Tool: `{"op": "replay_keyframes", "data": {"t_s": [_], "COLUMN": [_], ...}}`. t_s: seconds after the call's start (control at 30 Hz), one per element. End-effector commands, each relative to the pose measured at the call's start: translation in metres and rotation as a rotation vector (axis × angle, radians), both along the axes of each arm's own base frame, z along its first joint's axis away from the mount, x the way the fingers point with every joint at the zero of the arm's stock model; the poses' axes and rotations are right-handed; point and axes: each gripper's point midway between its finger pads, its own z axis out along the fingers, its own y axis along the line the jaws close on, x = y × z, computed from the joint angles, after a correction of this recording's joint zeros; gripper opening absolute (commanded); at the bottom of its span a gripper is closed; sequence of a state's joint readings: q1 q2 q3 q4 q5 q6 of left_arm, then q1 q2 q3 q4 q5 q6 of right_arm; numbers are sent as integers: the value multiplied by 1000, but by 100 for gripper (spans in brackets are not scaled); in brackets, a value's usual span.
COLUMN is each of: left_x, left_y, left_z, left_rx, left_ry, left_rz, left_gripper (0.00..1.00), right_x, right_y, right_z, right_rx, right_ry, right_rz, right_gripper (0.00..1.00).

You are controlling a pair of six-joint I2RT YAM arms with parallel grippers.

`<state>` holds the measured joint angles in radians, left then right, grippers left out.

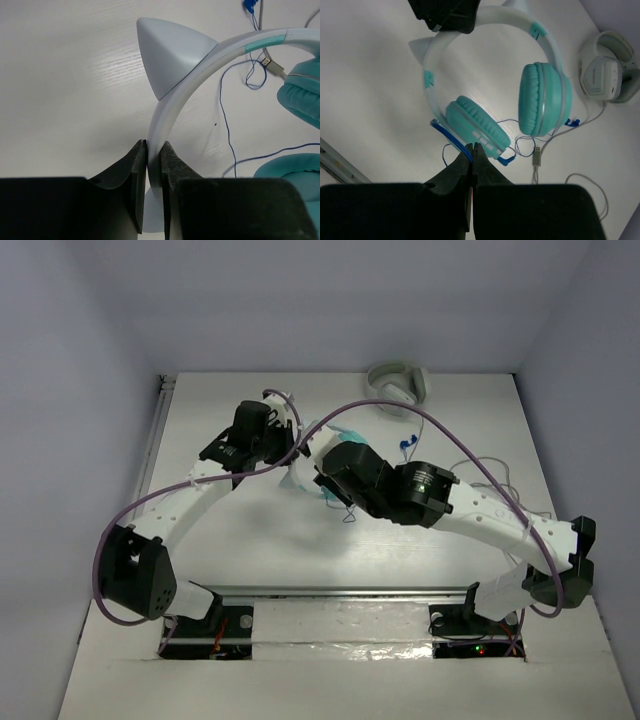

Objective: Wrap the headphones

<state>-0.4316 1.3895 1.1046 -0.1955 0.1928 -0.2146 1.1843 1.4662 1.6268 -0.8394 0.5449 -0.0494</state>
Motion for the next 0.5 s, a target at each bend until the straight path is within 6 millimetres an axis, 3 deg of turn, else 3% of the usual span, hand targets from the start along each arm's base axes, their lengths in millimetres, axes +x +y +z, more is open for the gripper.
{"op": "replay_keyframes", "data": {"t_s": [0.0,0.1,0.27,0.47], "left_x": [2,-8,-36,-39], "left_y": [-13,-17,-34,-33], "left_z": [35,22,13,12], "left_rx": [-25,2,-43,-23], "left_ry": [-94,-63,-22,-37], "left_rz": [-91,-145,-287,-299], "left_gripper": [0,0,0,0], "right_x": [12,19,41,57], "right_y": [-20,-23,-44,-55], "right_z": [30,32,32,21], "right_rx": [31,49,34,-14], "right_ry": [-73,-91,-130,-157], "right_rz": [-49,-64,-152,-208], "right_gripper": [0,0,0,0]}}
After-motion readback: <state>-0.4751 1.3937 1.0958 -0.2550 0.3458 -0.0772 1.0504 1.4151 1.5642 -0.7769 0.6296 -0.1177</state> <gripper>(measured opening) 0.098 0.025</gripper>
